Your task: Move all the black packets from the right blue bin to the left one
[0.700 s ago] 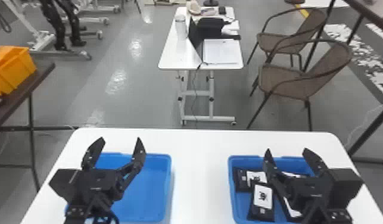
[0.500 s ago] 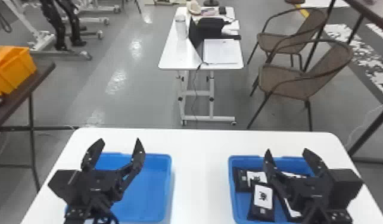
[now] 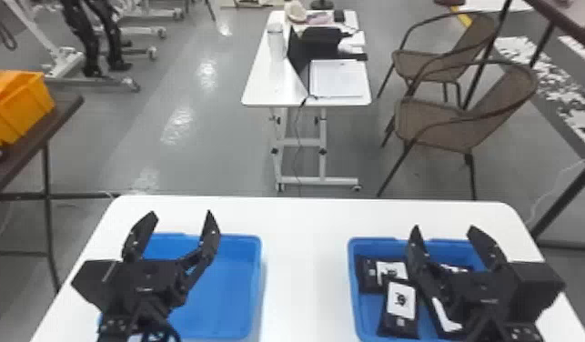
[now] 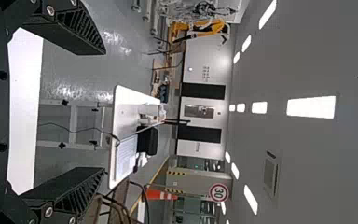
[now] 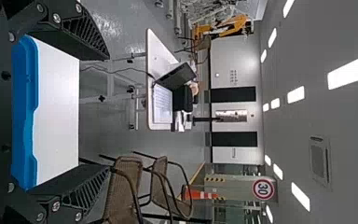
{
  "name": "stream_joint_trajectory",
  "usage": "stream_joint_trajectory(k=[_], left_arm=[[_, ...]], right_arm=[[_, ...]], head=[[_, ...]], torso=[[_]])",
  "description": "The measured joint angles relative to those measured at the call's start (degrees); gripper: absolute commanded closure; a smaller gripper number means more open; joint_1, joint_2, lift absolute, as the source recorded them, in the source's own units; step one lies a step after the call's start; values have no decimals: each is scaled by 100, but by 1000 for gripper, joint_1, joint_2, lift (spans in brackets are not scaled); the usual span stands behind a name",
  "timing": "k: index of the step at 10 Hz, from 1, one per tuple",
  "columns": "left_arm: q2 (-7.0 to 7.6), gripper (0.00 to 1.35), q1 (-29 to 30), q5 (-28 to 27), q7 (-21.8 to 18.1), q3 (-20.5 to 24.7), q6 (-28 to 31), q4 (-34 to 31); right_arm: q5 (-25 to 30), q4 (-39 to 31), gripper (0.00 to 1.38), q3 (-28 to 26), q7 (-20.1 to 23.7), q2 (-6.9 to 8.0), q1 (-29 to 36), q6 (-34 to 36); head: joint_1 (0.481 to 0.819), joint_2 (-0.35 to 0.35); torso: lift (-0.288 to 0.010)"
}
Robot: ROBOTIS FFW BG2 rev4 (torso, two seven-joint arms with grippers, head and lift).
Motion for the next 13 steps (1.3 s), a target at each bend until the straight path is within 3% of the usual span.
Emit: stream_joint_trajectory(k=[3, 6, 10, 13], left_arm=[[-4, 139, 7, 5, 0, -8, 8, 7], [10, 139, 6, 16, 0, -9, 41, 0], [148, 139, -51, 147, -7, -108, 222, 0], [167, 139, -87, 227, -82, -119, 386, 1]], right_arm=[[-53, 0, 245, -13, -8, 11, 42, 34], [-68, 3, 243, -137, 0, 9, 294, 490], [106, 544, 246, -515, 1, 66, 154, 1069], [276, 1155, 246, -690, 1, 121, -86, 1308]], head=[[695, 51], [695, 42], [695, -12], [695, -55]], torso=[[0], [0], [0], [0]])
